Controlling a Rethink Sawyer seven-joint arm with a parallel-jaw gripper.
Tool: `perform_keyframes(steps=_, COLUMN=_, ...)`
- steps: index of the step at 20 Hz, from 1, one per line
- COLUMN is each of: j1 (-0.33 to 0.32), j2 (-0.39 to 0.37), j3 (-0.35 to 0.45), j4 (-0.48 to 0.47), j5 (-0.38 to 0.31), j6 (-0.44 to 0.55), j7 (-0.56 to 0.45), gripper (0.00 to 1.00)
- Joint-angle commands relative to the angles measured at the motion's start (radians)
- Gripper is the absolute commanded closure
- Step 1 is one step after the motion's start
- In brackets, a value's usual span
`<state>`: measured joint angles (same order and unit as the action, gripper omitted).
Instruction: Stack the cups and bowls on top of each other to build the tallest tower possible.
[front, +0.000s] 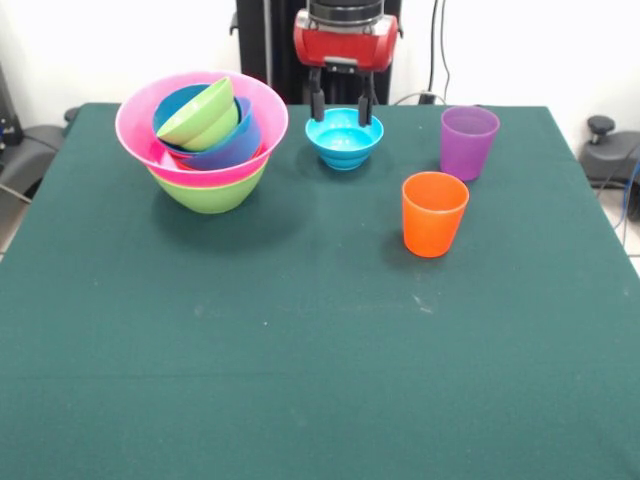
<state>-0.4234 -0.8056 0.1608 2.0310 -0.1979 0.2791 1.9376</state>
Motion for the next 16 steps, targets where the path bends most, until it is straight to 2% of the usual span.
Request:
perform_keyframes(steps=1, j1=0.041, j2=0.112, j3=-0.026, j4=-0.023, j5=-0.044, j6=-0.09, j7=0.11, gripper=0.0)
perform_keyframes(steps=5, j1=0.057, j2=0.141, j3=-0.051, j4=-0.013, j5=-0.046, j6=-0.12, j7=0.113, gripper=0.0)
perform_keyframes(steps=16, j1=0.079, j2=0.15, j3=-0.086, j4=0.071, j5=-0.035, j6=-0.192, j7=0.134, gripper=0.0)
